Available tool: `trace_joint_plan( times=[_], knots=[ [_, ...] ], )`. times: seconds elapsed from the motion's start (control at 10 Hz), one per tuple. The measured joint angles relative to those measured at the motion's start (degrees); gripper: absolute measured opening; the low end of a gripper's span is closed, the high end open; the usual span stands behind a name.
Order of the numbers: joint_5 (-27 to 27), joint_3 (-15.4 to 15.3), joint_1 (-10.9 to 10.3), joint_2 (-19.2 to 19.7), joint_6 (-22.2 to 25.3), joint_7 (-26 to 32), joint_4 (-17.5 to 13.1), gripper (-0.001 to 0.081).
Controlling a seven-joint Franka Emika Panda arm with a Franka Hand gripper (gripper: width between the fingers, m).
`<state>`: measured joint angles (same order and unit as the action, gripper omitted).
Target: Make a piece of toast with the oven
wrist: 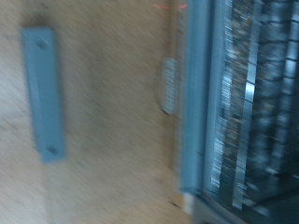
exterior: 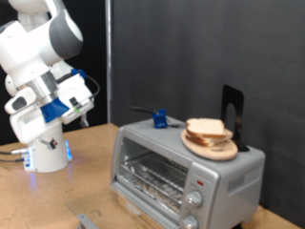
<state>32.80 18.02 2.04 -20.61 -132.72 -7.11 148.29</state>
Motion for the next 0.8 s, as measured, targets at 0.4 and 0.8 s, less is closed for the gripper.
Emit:
trace_joint_plan(
  times=[0.4, 0.8],
  knots=[
    [8.7, -0.7, -5.4, -2.6, 5.4, 5.0, -3.3, 0.0808],
    [8.9, -5.9, -8.1, -7.1, 7.3, 0.9, -3.6, 0.0808]
  ],
)
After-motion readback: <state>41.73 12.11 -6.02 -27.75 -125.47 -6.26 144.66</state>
